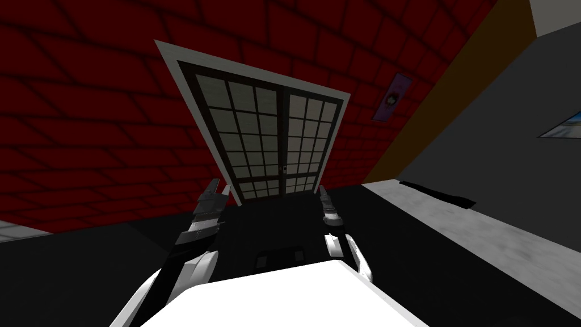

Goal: Pull the door open

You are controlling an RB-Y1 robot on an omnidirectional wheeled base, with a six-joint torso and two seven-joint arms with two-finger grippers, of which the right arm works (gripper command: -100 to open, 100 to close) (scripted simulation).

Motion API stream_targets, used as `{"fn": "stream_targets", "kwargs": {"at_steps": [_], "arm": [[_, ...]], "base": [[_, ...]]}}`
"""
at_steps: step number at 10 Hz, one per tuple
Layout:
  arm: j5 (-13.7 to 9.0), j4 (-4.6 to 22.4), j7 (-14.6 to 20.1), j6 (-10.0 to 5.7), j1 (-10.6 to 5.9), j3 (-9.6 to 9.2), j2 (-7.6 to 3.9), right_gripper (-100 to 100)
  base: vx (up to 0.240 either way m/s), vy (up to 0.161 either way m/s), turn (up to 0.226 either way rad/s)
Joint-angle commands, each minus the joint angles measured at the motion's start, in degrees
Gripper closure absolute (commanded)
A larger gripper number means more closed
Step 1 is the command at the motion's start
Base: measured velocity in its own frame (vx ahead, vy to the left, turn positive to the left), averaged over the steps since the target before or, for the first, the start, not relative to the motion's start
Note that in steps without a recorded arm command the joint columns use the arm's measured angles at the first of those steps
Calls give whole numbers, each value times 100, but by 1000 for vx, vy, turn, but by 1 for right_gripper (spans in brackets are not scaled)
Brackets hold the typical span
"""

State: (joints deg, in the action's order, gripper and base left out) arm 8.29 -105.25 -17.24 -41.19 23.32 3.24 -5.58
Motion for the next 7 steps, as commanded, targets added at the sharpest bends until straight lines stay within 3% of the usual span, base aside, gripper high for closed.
{"fn": "stream_targets", "kwargs": {"at_steps": [1,7], "arm": [[81,148,-165,0,-39,46,-8,-100],[338,874,-697,-168,-228,257,-56,-100]], "base": [[122,58,11],[99,47,12]]}}
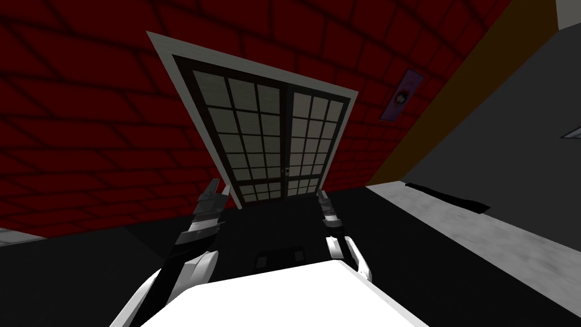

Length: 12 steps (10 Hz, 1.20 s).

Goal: Pull the door open

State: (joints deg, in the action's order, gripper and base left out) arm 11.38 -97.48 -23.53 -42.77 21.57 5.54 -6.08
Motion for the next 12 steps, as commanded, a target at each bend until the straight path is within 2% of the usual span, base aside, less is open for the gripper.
{"fn": "stream_targets", "kwargs": {"at_steps": [1,12], "arm": [[73,221,-158,-39,-86,63,-14,-100],[566,1613,-1179,-363,-455,466,-83,-100]], "base": [[102,40,9],[101,47,14]]}}
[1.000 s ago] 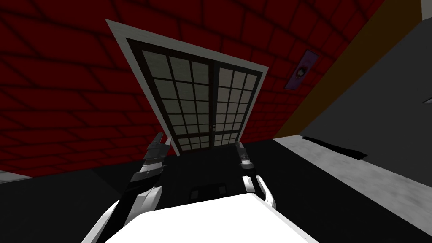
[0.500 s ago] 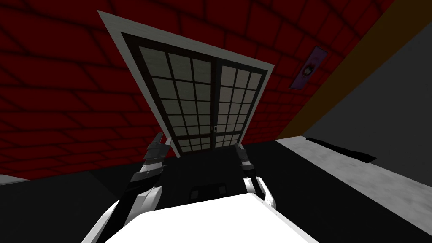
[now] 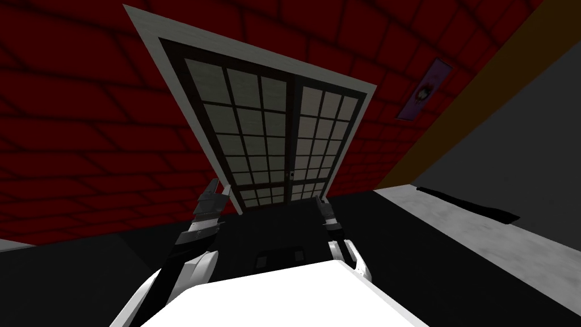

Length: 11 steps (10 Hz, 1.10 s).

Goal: Pull the door open

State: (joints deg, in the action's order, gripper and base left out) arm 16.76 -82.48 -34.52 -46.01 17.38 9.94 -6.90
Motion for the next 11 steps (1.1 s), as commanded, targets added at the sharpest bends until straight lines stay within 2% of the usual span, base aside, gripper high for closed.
{"fn": "stream_targets", "kwargs": {"at_steps": [1,8,11], "arm": [[73,240,-172,-68,-69,63,-7,-100],[377,1095,-801,-268,-303,310,-39,-100],[582,1671,-1225,-403,-465,476,-58,-100]], "base": [[104,41,11],[105,46,14],[142,56,25]]}}
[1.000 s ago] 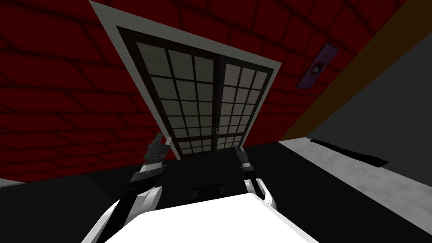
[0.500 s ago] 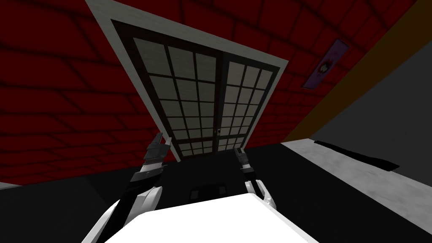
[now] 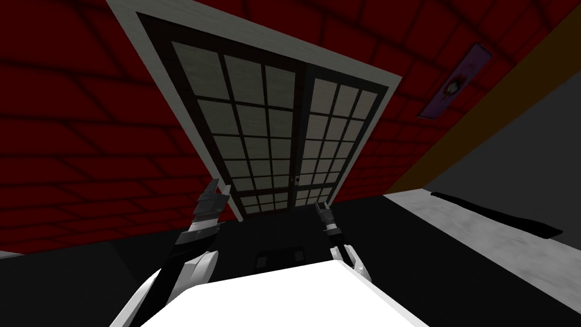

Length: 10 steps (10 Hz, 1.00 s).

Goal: Pull the door open

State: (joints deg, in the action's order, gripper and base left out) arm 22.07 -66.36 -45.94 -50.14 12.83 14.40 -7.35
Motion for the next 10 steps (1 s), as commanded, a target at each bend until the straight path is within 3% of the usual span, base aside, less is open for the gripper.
{"fn": "stream_targets", "kwargs": {"at_steps": [1,8,10], "arm": [[88,164,-161,-15,-40,60,-17,-100],[337,860,-677,-179,-245,260,-34,-100],[464,1212,-938,-262,-353,361,-42,-100]], "base": [[157,63,13],[98,36,13],[154,34,26]]}}
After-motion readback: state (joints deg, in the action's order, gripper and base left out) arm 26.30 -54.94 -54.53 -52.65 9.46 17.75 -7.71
